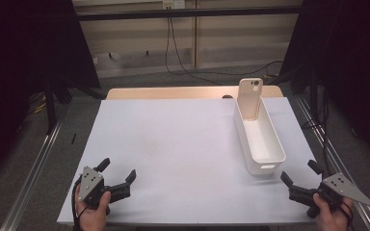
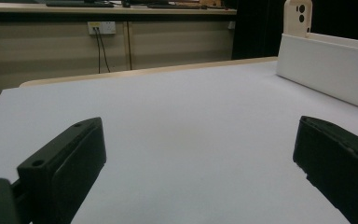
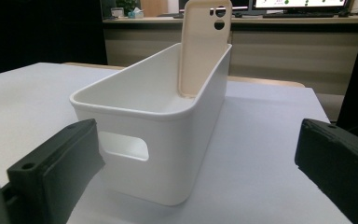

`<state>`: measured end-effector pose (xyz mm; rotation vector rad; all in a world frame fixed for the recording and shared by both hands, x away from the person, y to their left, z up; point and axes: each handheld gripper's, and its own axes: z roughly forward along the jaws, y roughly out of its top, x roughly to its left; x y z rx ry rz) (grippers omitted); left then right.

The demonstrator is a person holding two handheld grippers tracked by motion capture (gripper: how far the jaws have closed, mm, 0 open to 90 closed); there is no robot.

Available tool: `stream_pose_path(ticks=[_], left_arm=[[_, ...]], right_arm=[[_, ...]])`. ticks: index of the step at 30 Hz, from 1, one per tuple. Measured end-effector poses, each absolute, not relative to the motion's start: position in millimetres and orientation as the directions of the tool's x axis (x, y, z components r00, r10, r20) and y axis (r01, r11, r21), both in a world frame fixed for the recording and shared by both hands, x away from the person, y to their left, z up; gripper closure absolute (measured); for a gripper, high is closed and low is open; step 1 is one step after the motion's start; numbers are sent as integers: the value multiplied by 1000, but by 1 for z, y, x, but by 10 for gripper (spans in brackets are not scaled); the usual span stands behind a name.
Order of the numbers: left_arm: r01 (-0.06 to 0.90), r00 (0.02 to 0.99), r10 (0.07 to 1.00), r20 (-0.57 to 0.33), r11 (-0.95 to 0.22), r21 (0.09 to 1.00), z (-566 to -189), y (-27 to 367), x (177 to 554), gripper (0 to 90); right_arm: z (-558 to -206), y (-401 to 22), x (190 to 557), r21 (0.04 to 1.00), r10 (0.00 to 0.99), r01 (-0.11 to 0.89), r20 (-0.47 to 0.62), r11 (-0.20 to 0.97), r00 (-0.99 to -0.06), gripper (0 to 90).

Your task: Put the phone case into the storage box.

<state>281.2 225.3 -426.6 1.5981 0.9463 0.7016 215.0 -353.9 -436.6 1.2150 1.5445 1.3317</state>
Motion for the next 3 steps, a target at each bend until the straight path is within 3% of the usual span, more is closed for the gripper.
stream_pose_path(ticks=[3], left_arm=[[215, 506, 862, -36, -86, 973, -427, 225, 281, 25]], right_arm=[[-437, -352, 216, 983, 959, 184, 42, 10, -279, 0]])
